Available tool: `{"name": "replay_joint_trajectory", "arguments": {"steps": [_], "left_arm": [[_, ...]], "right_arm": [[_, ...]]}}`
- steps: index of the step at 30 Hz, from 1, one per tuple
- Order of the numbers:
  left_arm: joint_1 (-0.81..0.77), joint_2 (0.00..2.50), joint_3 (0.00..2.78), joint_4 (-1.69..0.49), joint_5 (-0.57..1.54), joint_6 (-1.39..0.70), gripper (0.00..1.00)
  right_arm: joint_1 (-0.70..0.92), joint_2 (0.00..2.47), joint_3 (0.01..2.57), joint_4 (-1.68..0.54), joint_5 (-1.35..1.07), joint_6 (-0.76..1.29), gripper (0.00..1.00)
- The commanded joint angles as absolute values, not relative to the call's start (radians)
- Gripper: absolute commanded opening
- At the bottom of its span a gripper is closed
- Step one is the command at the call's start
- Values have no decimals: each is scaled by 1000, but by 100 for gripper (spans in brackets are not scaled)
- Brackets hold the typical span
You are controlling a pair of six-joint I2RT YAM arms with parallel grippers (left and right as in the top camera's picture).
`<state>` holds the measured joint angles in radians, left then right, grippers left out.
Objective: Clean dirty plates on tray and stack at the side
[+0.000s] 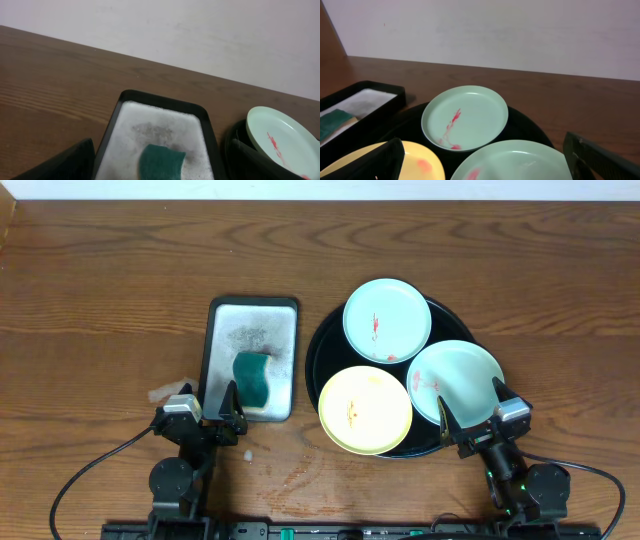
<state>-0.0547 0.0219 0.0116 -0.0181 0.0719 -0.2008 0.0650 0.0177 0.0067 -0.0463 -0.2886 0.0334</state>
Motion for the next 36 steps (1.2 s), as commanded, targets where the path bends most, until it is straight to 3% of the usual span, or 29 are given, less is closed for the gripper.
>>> {"name": "replay_joint_trajectory", "arguments": {"steps": [1, 29, 36], "left_arm": [[-51, 24, 4, -63, 86, -177, 85], [-51, 24, 4, -63, 90, -178, 85], [-51, 24, 31, 59, 237, -196, 85]], "right_arm": [[73, 20, 6, -48, -304, 44, 99], [73, 20, 6, 7, -292, 49, 99], [73, 20, 28, 1, -406, 55, 99]]}}
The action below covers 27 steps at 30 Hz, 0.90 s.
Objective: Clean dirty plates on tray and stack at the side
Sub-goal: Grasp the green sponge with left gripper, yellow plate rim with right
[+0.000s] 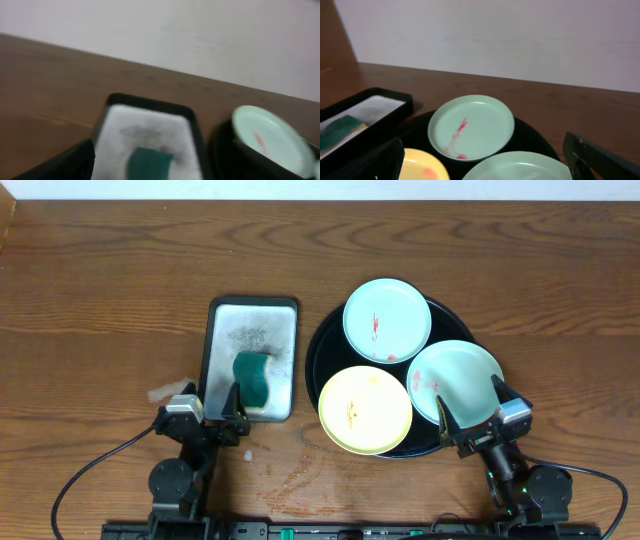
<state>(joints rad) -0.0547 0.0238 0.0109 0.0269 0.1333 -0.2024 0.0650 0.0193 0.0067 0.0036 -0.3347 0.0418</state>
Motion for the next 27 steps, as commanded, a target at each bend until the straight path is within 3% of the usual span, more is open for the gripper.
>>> {"name": "replay_joint_trajectory", "arguments": {"steps": [1, 8, 14, 20, 27], "left_arm": [[-51, 24, 52, 59, 236, -196, 85], [-51, 138, 318, -52, 236, -195, 85], [-51, 440, 654, -353, 237, -196, 85], [-51, 751, 1002, -680, 236, -196, 85], [-51, 941, 1094, -844, 236, -194, 85]], "right_arm": [[73, 23, 51, -14, -416, 58, 99], [73, 222, 346, -176, -408, 65, 99], [73, 590, 718, -358, -427, 66, 99], [73, 973, 1145, -708, -453, 52, 99], [73, 1239, 1326, -971, -453, 44, 99]]}}
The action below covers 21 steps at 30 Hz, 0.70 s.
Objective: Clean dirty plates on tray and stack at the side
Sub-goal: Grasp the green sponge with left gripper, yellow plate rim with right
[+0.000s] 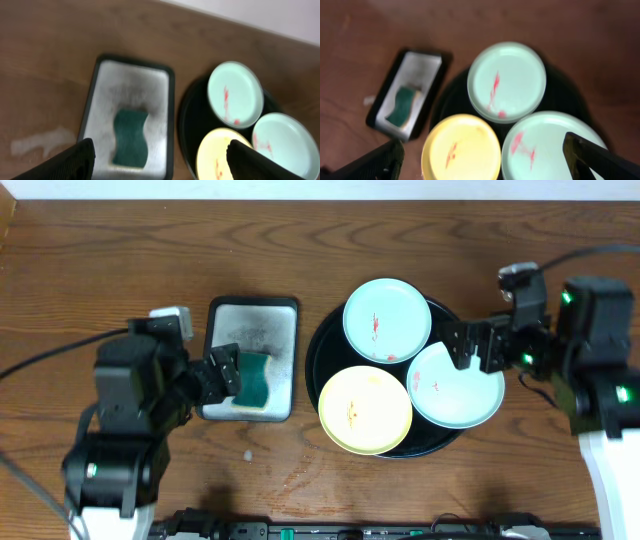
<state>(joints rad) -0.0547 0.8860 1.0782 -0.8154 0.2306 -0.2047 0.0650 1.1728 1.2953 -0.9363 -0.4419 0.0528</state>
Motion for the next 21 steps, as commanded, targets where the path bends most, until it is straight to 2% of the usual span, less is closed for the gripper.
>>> {"name": "replay_joint_trajectory", "arguments": {"steps": [1, 6, 12, 21], "left_arm": [[-51, 956, 1094, -857, 236, -196, 85], [-51, 1021, 1094, -894, 331, -200, 85], [-52, 1091, 1087, -931, 327, -199, 85], [-52, 1279, 1058, -938, 126, -257, 83]], "right_arm": [[73, 1260, 1326, -986, -454, 48, 99], [73, 1326, 1326, -1046, -510, 84, 99], [82, 1342, 1325, -1068, -445, 84, 99], [224, 1397, 1207, -1074, -337, 147, 90]]}}
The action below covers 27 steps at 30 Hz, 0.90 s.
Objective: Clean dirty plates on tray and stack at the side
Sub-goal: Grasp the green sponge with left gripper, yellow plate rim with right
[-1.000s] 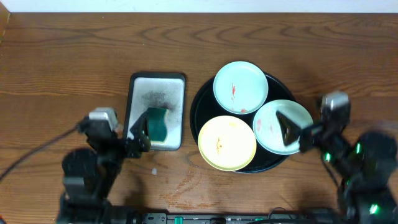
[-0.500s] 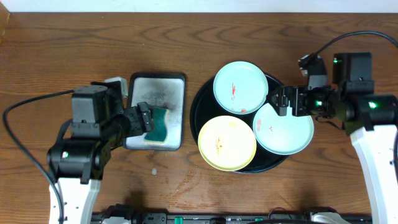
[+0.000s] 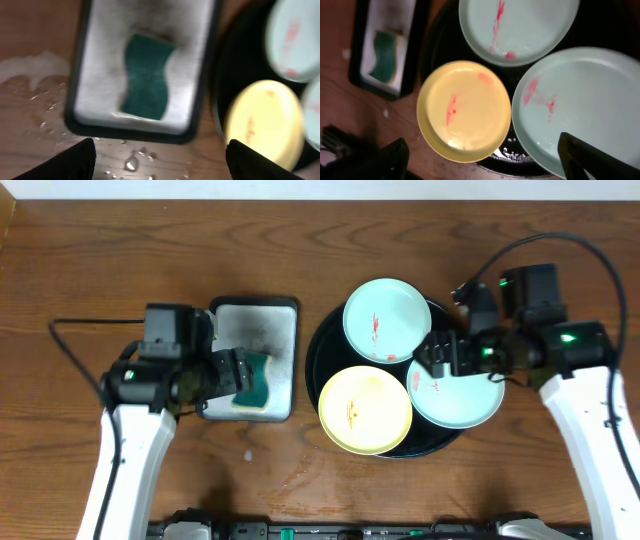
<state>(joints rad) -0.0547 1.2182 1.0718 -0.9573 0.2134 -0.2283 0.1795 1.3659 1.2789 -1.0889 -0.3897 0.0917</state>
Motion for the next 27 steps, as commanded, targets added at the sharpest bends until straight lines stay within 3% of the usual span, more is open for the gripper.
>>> {"name": "replay_joint_trajectory", "arguments": {"steps": [1, 5, 12, 18, 21, 23, 27], "left_arm": [[-52, 1298, 1058, -928, 126, -257, 80], [-67, 1418, 1058, -876, 123, -255, 73], [-125, 1651, 1058, -804, 109, -199, 65], [-125, 1797, 1058, -720, 91, -199, 48], [-125, 1826, 1058, -701, 93, -200, 30], [-126, 1825, 1059, -702, 94, -199, 10], [-126, 1798, 1095, -767, 96, -199, 8]], "right_arm": [[232, 1401, 1187, -1062, -337, 159, 88], [250, 1409, 1091, -979, -340, 213, 77], [249, 1409, 1069, -951, -341, 224, 82], [250, 1409, 1069, -970, -341, 206, 81], [250, 1409, 1068, -982, -341, 175, 80], [251, 1409, 1068, -992, -341, 166, 80], [251, 1409, 1053, -998, -341, 167, 80]]}}
